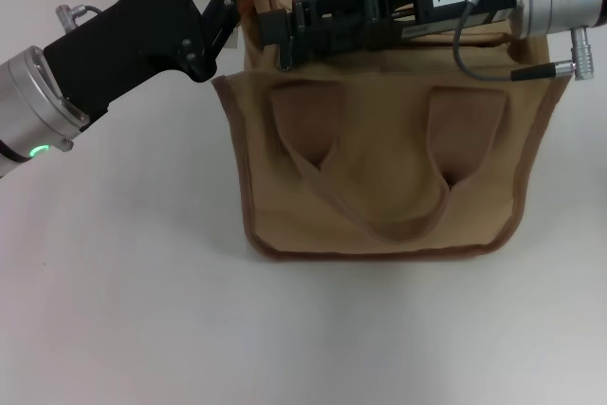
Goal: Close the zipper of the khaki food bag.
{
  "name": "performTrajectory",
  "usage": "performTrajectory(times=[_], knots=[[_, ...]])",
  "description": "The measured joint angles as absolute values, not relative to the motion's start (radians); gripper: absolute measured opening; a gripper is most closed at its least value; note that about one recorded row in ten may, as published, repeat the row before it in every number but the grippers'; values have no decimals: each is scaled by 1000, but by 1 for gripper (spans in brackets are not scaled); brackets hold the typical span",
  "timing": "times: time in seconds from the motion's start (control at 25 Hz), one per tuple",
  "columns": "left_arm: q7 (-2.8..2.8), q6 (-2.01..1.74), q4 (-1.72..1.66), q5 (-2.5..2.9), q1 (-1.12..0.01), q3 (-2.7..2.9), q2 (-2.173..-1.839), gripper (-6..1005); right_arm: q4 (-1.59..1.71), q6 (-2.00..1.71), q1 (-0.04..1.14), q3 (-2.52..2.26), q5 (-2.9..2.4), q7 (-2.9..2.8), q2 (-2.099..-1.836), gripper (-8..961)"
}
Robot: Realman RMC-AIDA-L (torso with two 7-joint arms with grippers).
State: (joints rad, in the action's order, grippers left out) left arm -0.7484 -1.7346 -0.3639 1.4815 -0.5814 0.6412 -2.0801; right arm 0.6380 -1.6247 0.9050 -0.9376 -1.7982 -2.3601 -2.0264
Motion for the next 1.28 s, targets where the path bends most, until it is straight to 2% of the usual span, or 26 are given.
performTrajectory(times=[0.44, 0.88, 1.08, 1.28], knots=[[-749, -1740, -363, 1479, -583, 641, -2080, 16, 634, -1613, 902, -945, -1797, -2365, -2026, 752], [-750, -1743, -364, 1479, -585, 641, -2080, 16, 633, -1589, 901, -947, -1800, -2365, -2026, 588], [-750, -1752, -363, 1479, -584, 641, -2080, 16, 633, -1572, 901, -948, -1802, -2364, -2026, 338], [-750, -1754, -361, 1479, -584, 641, -2080, 16, 633, -1570, 900, -949, -1815, -2360, -2026, 153]])
